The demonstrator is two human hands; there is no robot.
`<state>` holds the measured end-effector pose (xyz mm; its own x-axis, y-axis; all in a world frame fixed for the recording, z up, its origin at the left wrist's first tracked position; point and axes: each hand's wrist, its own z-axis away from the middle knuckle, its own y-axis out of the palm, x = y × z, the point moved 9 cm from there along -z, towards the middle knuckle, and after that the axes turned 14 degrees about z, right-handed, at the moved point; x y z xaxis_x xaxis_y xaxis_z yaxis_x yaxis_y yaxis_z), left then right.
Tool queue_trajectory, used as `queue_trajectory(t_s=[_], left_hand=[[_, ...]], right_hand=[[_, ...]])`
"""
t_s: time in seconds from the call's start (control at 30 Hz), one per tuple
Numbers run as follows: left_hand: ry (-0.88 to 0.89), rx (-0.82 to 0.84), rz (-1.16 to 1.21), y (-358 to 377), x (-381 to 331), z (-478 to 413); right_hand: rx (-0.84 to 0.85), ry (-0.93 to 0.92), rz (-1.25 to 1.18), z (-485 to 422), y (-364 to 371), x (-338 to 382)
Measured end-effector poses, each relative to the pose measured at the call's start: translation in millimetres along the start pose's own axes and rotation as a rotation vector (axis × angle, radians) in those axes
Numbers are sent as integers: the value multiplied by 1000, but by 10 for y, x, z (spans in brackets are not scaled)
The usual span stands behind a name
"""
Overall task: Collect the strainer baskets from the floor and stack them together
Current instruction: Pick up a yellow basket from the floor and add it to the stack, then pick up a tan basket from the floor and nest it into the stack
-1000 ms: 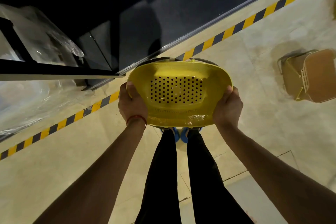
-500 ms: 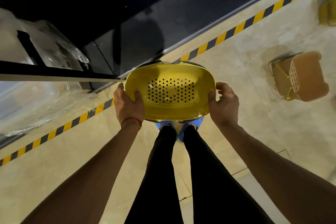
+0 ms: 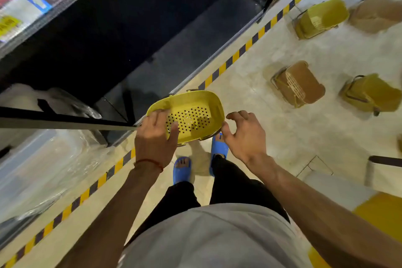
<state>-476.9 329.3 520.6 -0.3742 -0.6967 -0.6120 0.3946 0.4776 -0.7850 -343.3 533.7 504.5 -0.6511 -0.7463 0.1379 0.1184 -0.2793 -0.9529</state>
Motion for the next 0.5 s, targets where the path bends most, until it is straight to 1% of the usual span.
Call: queue_trajectory(t_s=[0.13, 0.23, 0.3, 0.4, 0.5], left_hand=[[137, 124, -41, -261, -251, 110], [261, 211, -88, -374, -461, 211], [311, 264, -103, -413, -617, 278], [358, 309, -143, -417, -874, 324], [505, 342, -165, -314, -1213, 416]], right_hand=[[-132, 74, -41, 485, -322, 75], [-174, 120, -45, 835, -515, 61], [-193, 149, -37, 1053, -632, 28], [-233, 203, -24, 1338, -796, -92], [-288, 262, -1, 1587, -953, -298]])
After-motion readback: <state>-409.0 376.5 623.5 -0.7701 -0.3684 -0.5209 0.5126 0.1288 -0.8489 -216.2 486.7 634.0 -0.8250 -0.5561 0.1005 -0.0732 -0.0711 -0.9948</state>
